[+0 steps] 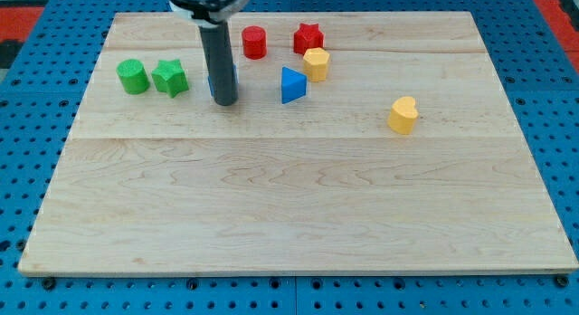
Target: Form a triangle with the green blocks and the red circle
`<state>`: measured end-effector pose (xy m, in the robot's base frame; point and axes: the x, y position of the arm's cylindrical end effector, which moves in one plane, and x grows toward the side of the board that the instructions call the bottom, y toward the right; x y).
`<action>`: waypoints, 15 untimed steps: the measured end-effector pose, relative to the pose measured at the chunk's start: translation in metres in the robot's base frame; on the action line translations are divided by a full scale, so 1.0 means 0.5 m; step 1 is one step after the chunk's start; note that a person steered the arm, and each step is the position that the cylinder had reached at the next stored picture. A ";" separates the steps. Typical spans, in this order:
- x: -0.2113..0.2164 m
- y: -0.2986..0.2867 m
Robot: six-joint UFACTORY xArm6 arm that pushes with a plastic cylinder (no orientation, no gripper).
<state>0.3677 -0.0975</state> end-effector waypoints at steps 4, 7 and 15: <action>-0.118 -0.210; -0.325 -0.208; -0.194 -0.415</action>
<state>0.2707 -0.3050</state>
